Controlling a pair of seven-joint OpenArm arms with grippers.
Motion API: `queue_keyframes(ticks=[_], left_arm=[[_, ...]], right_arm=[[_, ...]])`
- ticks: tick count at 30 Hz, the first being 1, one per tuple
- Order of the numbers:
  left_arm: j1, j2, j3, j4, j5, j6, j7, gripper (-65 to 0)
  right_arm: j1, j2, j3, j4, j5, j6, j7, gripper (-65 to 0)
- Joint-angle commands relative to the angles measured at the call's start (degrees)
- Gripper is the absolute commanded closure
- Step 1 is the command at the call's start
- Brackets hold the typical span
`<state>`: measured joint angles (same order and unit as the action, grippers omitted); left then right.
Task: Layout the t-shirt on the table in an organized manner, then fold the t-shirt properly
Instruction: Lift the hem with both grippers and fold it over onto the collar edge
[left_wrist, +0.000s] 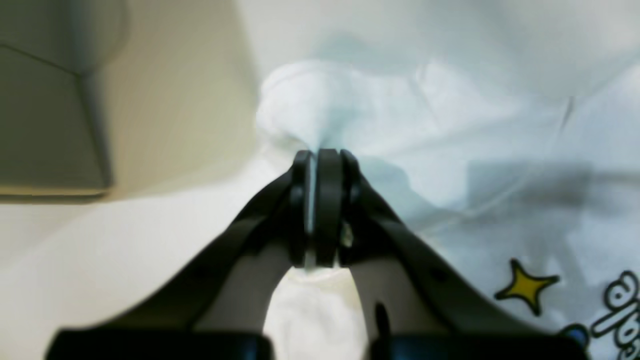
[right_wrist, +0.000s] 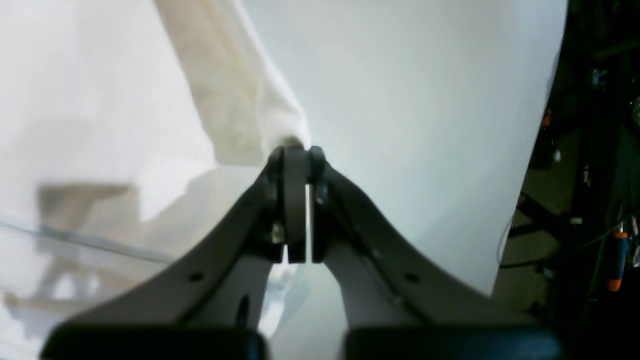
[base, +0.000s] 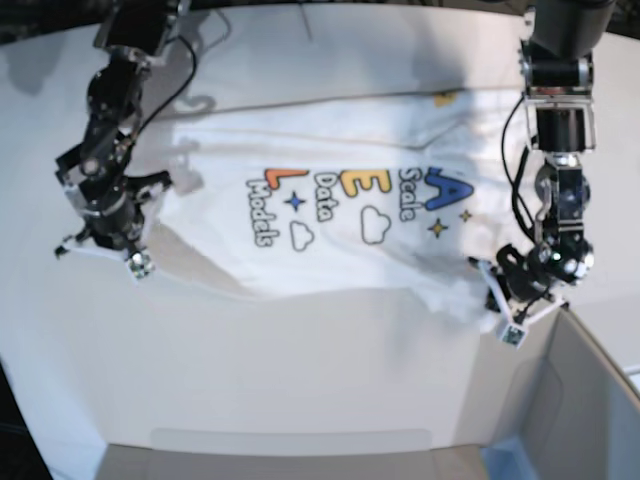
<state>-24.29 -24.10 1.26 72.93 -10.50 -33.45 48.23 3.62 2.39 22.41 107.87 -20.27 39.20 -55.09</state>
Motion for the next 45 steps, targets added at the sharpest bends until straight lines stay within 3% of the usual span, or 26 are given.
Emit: queue_keyframes(ticks=[1, 14, 22, 30, 45], left_arm=[[-0.19, -1.09, -1.83, 3.16, 0.00, 0.44, 0.17, -2.1], [11.33, -1.18, -3.85, 20.74, 0.00, 0.53, 8.26, -2.1], [16.43, -1.18, -11.23, 29.45, 0.00, 0.53, 12.21, -2.1], [22.14, -1.18, -11.67, 35.78, 0.00, 0.44, 14.41, -2.1], [29.79, -1.00, -11.76, 43.16, 0.00, 0.44, 21.27, -2.1]], right_arm=[[0.73, 0.64, 0.49, 0.92, 0.62, 0.80, 0.37, 0.0], [-2.43, 0.90, 1.81, 1.09, 0.98, 0.80, 0.72, 0.0], [-2.43, 1.17, 5.15, 1.09, 0.98, 0.80, 0.72, 0.0], [-2.25, 1.43, 8.49, 1.00, 0.98, 0.80, 0.45, 0.0], [-4.98, 2.13, 8.40, 0.83, 0.62, 0.80, 0.63, 0.0]])
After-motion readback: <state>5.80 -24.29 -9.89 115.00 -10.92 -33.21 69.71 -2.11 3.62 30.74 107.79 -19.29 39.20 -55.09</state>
